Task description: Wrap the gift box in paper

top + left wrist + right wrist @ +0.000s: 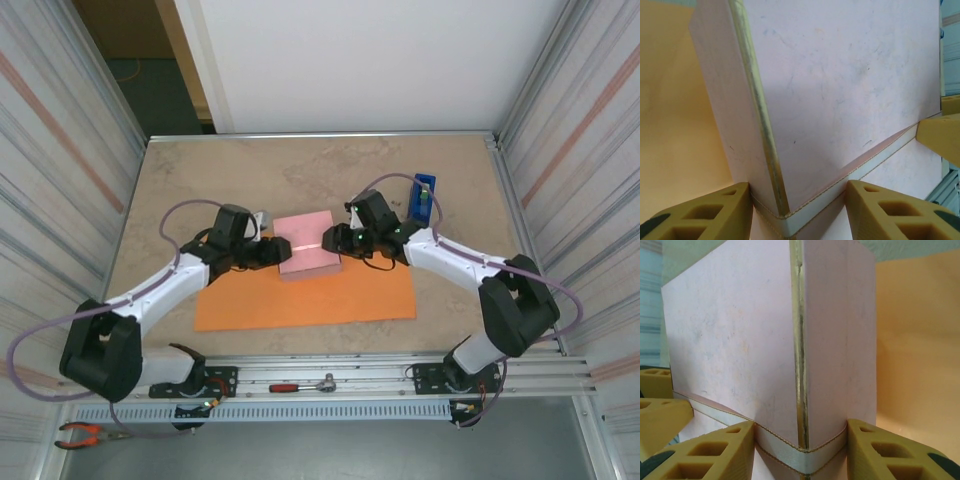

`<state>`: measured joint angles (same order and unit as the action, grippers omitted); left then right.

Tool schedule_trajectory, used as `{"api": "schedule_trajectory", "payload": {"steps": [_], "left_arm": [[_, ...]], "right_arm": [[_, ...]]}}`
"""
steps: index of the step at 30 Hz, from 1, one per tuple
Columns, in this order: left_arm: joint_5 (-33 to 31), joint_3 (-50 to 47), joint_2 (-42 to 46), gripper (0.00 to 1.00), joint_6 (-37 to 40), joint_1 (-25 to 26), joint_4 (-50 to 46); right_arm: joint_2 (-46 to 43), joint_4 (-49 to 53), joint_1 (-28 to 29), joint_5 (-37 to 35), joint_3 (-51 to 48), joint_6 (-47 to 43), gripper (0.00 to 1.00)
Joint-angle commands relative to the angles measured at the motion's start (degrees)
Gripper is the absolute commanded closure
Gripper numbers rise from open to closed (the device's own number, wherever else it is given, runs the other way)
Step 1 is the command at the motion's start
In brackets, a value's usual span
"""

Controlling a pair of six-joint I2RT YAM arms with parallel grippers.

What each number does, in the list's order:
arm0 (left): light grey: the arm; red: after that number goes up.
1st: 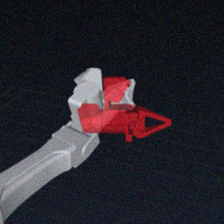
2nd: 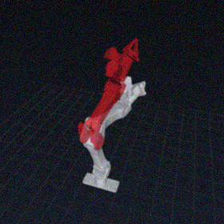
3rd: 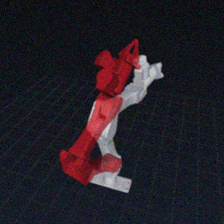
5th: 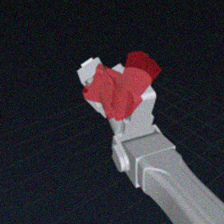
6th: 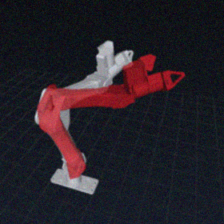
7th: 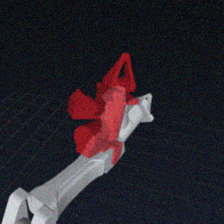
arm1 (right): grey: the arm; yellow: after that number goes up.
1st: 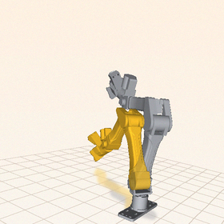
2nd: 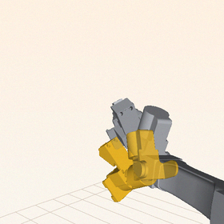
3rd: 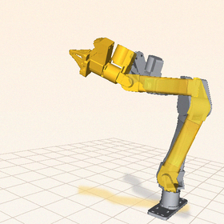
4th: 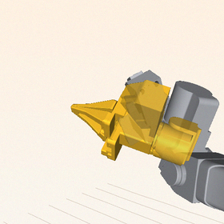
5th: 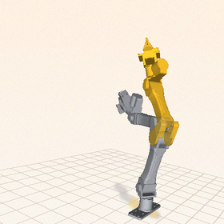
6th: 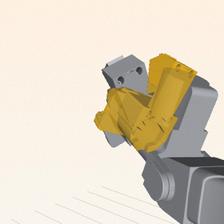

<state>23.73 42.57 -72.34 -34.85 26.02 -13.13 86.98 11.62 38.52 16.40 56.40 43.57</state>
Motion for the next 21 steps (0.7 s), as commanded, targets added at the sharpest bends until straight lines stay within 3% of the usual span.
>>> {"api": "schedule_trajectory", "payload": {"steps": [1,12,17,21], "left_arm": [[6.0,-1.1,3.6,0.49,-0.8,3.0,5.0],[1.3,-9.0,2.1,0.48,-1.4,3.1,7.9],[-0.5,-10.7,4.6,0.38,-2.2,-0.4,6.5],[-1.5,-11.3,7.7,0.31,-4.1,-4.5,5.7]], "right_arm": [[-2.2,-3.9,4.4,0.8,-2.4,3.1,0.54],[3.8,-7.4,4.8,0.5,-6.3,5.4,0.53],[1.8,-5.7,2.4,0.9,-6.9,5.0,0.24],[-3.1,-3.3,-0.9,0.7,-8.1,3.6,0.19]]}}
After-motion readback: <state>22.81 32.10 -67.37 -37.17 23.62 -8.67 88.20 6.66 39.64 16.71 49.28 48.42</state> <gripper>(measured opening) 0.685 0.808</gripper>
